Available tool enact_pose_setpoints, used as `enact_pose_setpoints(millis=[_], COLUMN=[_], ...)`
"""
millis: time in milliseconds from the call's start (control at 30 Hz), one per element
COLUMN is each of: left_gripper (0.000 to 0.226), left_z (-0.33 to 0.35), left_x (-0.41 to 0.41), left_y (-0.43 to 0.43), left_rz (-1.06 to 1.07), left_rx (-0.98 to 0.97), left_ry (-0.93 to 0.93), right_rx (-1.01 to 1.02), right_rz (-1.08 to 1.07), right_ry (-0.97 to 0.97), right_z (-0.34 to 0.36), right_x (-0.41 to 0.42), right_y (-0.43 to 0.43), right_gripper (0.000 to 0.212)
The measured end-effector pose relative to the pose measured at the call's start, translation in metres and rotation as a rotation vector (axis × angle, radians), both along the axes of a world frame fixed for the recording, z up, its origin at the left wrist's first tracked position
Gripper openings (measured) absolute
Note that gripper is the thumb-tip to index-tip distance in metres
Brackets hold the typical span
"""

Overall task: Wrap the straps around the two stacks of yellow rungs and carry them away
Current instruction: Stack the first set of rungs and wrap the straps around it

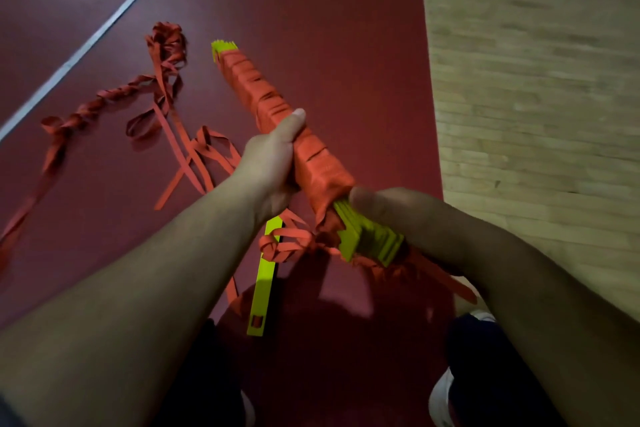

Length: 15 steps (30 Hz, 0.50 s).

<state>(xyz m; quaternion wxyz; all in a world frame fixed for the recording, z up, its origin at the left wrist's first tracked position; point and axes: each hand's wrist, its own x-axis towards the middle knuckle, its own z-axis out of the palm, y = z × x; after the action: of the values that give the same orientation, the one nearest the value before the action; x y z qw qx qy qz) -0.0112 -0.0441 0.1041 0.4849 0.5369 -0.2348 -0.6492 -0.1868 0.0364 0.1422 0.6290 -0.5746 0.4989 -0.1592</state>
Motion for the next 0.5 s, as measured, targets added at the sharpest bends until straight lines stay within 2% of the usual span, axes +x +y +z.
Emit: enact_pose_setpoints(millis=[67, 100, 200, 333, 400, 500], left_gripper=[0.051, 0.057, 0.057, 0.049, 0.037, 0.028], left_z=[-0.001, 0.001, 0.012, 0.019, 0.023, 0.027], left_x=[-0.001, 0.000, 0.005, -0.004, -0.009, -0.010], left_y=[0.001, 0.002, 0.006, 0.015, 0.015, 0.010], left_rz=[-0.001, -0.024, -0.101, -0.200, -0.195, -0.219], left_rx=[-0.010, -0.015, -0.012, 0.005, 0.009, 0.039], left_ry=[-0.015, 0.056, 0.362, 0.555, 0.572, 0.414], right_rx=[0.020, 0.020, 0.085, 0.147, 0.196, 0.293], right_rz=[0.070, 0.084, 0.042, 0.105, 0.114, 0.058], right_ry=[-0.070, -0.125, -0.357, -0.577, -0.620, -0.683], right_z=[0.000, 0.001, 0.003, -0.006, -0.009, -0.011], right_x=[0.001, 0.002, 0.008, 0.021, 0.025, 0.017], right_y=[0.001, 0.002, 0.007, 0.017, 0.020, 0.018], right_gripper=[0.039, 0.034, 0.027, 0.029, 0.028, 0.033])
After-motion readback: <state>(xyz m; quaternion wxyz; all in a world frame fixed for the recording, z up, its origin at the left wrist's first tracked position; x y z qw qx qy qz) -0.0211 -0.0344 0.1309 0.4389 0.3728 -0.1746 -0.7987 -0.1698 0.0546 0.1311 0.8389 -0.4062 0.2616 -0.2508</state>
